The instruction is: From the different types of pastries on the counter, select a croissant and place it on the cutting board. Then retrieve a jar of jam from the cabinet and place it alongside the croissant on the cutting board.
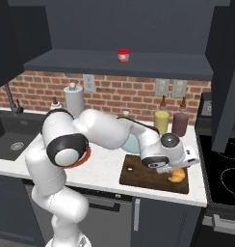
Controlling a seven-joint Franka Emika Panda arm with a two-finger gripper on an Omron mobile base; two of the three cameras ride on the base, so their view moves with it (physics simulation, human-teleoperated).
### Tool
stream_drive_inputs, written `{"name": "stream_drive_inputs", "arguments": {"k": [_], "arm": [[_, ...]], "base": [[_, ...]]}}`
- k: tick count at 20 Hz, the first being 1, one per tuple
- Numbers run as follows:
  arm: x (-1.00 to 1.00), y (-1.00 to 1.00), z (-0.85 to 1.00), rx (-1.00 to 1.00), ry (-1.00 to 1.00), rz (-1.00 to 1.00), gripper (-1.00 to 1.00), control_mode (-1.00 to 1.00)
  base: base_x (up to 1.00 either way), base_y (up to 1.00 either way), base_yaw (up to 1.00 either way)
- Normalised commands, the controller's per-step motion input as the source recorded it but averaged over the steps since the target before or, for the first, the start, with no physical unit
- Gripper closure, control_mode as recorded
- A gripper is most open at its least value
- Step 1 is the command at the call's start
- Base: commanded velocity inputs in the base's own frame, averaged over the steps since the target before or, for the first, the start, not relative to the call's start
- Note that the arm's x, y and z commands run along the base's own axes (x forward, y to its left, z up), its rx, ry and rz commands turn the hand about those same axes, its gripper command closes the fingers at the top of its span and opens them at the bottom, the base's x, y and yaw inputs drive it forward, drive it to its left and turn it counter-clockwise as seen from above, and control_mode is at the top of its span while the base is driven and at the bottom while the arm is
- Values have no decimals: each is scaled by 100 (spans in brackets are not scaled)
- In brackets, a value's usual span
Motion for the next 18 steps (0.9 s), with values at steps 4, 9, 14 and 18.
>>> {"name": "stream_drive_inputs", "arguments": {"k": [4,9,14,18], "arm": [[-19,2,82,11,-26,-1,-100,-100],[-19,46,91,9,-40,-4,-100,-100],[-13,96,62,6,-50,-13,-100,-100],[-33,100,46,1,-62,-26,-100,-100]], "base": [[0,0,0],[0,0,0],[0,0,0],[0,0,0]]}}
